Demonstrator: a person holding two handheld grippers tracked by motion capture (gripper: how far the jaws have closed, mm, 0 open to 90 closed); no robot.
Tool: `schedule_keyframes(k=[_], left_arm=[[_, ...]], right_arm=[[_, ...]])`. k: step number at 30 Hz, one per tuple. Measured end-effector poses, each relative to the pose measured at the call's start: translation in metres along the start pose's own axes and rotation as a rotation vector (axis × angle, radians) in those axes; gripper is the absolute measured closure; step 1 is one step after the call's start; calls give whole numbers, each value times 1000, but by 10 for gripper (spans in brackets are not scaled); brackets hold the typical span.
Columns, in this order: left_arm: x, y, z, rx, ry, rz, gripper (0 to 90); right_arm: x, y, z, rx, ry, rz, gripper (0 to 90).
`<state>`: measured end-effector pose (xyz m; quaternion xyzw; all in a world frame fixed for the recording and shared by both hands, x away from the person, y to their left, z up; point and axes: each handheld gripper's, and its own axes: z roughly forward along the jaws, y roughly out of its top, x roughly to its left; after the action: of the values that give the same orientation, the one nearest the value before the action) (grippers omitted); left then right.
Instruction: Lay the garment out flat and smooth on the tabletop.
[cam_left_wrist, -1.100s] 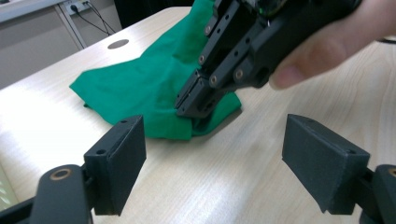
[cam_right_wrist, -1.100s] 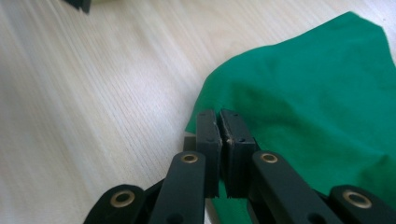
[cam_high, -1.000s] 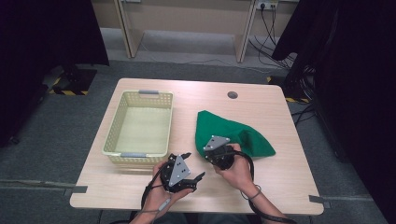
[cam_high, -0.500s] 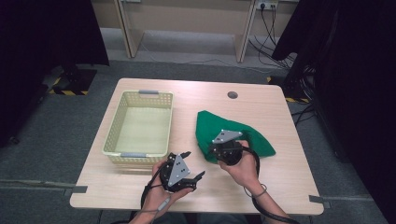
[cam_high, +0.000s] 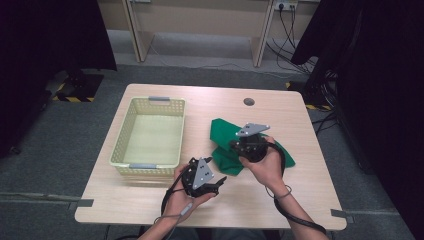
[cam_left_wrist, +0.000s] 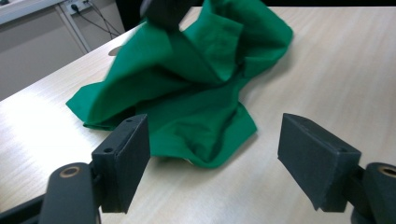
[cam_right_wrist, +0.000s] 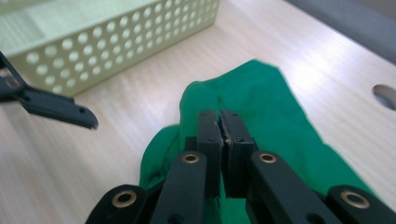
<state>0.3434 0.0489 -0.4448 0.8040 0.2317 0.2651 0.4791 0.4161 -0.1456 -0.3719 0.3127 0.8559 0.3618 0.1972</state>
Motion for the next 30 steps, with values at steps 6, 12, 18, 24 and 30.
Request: schedule_keyframes(k=[6,12,18,24,30], left_arm=[[6,5,18,42,25,15,276],[10,4,34,102,33,7,328],[12,3,49,186,16,-13,372],[14,3,58,233,12,-20,479],[14,4,62,261,1,-8,606]], right_arm=[[-10,13,-9,-30,-29,22,879],[-17,18,-12,-41,-42,40,879],[-21,15,-10,-38,-45,58,879],[-21,17,-12,-40,-48,60,880],[-22,18,-13,-43,-55,61,879]])
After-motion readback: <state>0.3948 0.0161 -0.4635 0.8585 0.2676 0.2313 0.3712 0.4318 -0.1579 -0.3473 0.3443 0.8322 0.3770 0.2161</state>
